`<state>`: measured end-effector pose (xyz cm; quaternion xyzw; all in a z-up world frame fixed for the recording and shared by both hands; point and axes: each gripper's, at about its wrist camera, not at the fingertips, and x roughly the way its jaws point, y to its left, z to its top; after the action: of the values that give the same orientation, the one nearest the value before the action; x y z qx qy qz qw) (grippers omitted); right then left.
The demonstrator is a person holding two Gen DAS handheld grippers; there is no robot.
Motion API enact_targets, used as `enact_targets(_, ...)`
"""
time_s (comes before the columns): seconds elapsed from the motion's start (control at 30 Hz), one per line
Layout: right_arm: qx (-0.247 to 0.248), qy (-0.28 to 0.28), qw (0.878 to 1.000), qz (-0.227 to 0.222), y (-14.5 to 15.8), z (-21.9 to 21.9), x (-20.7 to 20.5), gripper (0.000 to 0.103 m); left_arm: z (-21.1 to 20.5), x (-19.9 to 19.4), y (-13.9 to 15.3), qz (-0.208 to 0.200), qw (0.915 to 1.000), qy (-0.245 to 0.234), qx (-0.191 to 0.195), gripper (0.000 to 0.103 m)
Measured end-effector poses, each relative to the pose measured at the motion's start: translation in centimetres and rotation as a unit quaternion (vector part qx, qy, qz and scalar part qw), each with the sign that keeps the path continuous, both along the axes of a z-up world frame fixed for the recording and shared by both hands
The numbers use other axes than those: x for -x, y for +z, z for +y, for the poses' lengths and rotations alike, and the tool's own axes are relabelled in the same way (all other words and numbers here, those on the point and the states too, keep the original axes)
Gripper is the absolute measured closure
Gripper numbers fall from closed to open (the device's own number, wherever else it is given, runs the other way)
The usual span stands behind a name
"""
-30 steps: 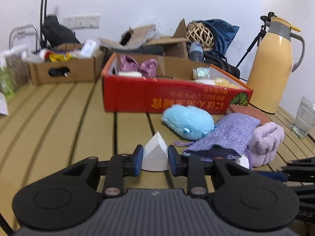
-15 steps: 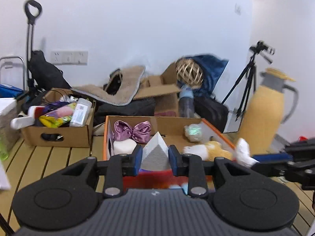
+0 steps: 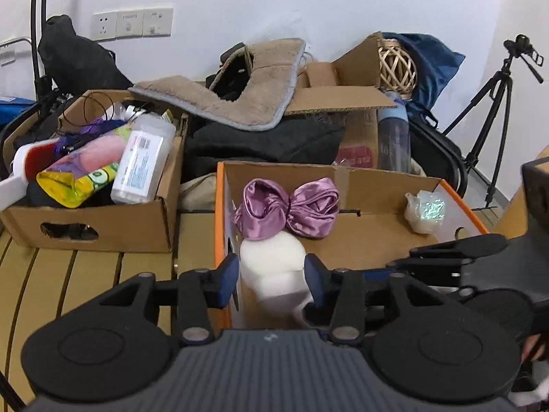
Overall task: Organize soft objects
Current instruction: 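Carry the white sock into the box and open both grippers, then move both grippers back to the lilac woven pouch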
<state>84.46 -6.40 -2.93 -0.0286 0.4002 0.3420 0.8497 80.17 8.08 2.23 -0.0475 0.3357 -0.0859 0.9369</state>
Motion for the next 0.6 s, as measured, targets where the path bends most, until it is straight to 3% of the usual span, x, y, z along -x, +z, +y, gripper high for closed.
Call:
enact_targets(0.13,-0.005,-0.006,1.000,-0.007,0.7,-0.2,0.5,0.055,0.2,1.1,1.3,-0.019,0.9997,0.013,-0.005,0.053)
enact_targets(0.3,-0.010,-0.028,0.999,-0.031,4.8,-3.0,2.6,0.055,0.2,4.2,4.3,-0.037,0.9991,0.016,-0.012,0.053)
enact_targets(0.6,0.007,-0.063,0.991,-0.116,14.0,-11.6,14.4,0.045,-1.1,15.8,11.6,-0.107,0.9935,-0.005,-0.039,0.042)
